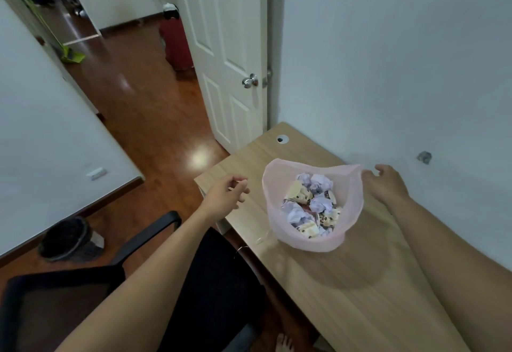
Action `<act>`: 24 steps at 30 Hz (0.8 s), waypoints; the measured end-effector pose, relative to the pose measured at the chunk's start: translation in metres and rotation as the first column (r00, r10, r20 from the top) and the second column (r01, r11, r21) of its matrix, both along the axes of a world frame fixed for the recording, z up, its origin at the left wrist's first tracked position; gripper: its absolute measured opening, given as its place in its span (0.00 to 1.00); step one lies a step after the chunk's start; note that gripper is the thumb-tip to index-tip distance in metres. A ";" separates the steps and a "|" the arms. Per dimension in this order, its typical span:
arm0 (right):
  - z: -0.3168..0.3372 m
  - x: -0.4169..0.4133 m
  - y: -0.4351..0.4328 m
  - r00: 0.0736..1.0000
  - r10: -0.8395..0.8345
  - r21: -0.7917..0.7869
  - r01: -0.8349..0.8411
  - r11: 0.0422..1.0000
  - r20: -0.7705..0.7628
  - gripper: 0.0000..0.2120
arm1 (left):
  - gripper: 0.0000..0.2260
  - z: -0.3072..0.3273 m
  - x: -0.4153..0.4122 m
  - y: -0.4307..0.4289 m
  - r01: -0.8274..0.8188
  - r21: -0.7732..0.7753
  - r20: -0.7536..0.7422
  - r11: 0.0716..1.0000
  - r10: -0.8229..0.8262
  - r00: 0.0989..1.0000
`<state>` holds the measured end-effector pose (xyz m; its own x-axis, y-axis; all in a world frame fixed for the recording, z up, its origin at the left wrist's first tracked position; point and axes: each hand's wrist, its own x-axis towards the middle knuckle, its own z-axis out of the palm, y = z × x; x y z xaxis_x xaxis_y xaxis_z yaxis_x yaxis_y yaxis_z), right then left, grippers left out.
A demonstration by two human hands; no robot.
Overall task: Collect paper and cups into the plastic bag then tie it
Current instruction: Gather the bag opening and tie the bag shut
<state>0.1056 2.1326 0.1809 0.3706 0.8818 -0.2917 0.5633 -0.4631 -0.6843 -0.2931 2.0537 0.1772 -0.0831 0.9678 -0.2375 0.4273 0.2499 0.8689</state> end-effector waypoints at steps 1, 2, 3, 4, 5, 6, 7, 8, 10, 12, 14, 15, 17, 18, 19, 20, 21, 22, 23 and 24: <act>0.001 -0.005 -0.003 0.998 0.021 0.021 -0.023 1.000 0.053 0.30 | 0.11 0.001 -0.012 -0.007 0.019 -0.007 -0.024 1.000 -0.019 1.000; 0.001 -0.013 -0.007 0.995 0.046 0.047 -0.050 0.998 0.088 0.31 | 0.12 0.001 -0.026 -0.013 0.036 -0.013 -0.060 0.999 -0.037 0.998; 0.003 -0.022 -0.011 0.990 0.077 0.073 -0.086 0.994 0.116 0.31 | 0.12 0.002 -0.039 -0.019 0.051 -0.014 -0.103 0.999 -0.052 0.993; 0.002 -0.032 -0.015 0.984 0.113 0.091 -0.126 0.988 0.137 0.31 | 0.12 0.002 -0.054 -0.025 0.061 -0.013 -0.137 0.998 -0.062 0.989; 0.004 -0.045 -0.021 0.975 0.154 0.103 -0.172 0.980 0.159 0.31 | 0.12 0.002 -0.068 -0.032 0.071 -0.013 -0.165 0.997 -0.072 0.984; 0.005 -0.058 -0.028 0.967 0.188 0.111 -0.208 0.972 0.170 0.31 | 0.12 0.004 -0.082 -0.040 0.082 -0.015 -0.193 0.996 -0.084 0.978; 0.006 -0.072 -0.035 0.957 0.225 0.114 -0.247 0.962 0.182 0.31 | 0.13 0.006 -0.094 -0.049 0.096 -0.016 -0.231 0.995 -0.098 0.968; 0.008 -0.087 -0.044 0.946 0.257 0.121 -0.284 0.951 0.196 0.30 | 0.13 0.009 -0.107 -0.058 0.112 -0.017 -0.272 0.994 -0.112 0.956; 0.010 -0.120 -0.061 0.930 0.309 0.142 -0.339 0.930 0.201 0.30 | 0.14 0.016 -0.134 -0.076 0.126 -0.015 -0.332 0.992 -0.124 0.935; 0.013 -0.155 -0.085 0.926 0.339 0.151 -0.363 0.920 0.164 0.29 | 0.13 0.019 -0.166 -0.094 0.138 -0.020 -0.366 0.990 -0.136 0.921; 0.007 -0.190 -0.111 0.911 0.379 0.154 -0.403 0.902 0.164 0.29 | 0.13 0.019 -0.202 -0.112 0.156 -0.025 -0.378 0.987 -0.154 0.913; 0.005 -0.209 -0.126 0.904 0.396 0.136 -0.418 0.898 0.161 0.29 | 0.13 0.018 -0.221 -0.121 0.164 -0.022 -0.390 0.986 -0.159 0.907; -0.003 -0.246 -0.157 0.894 0.425 0.121 -0.441 0.889 0.141 0.29 | 0.13 0.015 -0.258 -0.141 0.180 -0.020 -0.423 0.983 -0.172 0.890; -0.005 -0.266 -0.173 0.888 0.441 0.124 -0.456 0.881 0.131 0.29 | 0.13 0.014 -0.278 -0.151 0.187 -0.019 -0.433 0.982 -0.177 0.884; -0.007 -0.286 -0.190 0.883 0.454 0.127 -0.467 0.875 0.122 0.28 | 0.13 0.011 -0.298 -0.161 0.196 -0.012 -0.444 0.980 -0.181 0.877; -0.010 -0.306 -0.207 0.883 0.457 0.126 -0.469 0.874 0.109 0.28 | 0.12 0.008 -0.317 -0.172 0.209 -0.002 -0.460 0.978 -0.187 0.868; -0.014 -0.326 -0.225 0.888 0.451 0.115 -0.459 0.881 0.088 0.28 | 0.12 0.005 -0.336 -0.183 0.230 0.004 -0.478 0.973 -0.201 0.855; -0.018 -0.345 -0.244 0.896 0.440 0.103 -0.443 0.890 0.057 0.28 | 0.12 0.002 -0.355 -0.196 0.257 -0.002 -0.493 0.966 -0.225 0.840; -0.020 -0.365 -0.264 0.902 0.430 0.093 -0.431 0.898 0.025 0.28 | 0.12 0.000 -0.374 -0.209 0.289 -0.018 -0.505 0.957 -0.258 0.824; -0.023 -0.385 -0.285 0.906 0.424 0.082 -0.423 0.903 0.000 0.29 | 0.12 -0.003 -0.393 -0.223 0.324 -0.041 -0.518 0.945 -0.297 0.802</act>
<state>-0.2794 1.8479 0.1583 -0.0473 0.9748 -0.2181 0.6819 -0.1280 -0.7202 -0.6862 1.8309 0.1742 0.1274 0.9716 -0.1992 0.8595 -0.0079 0.5110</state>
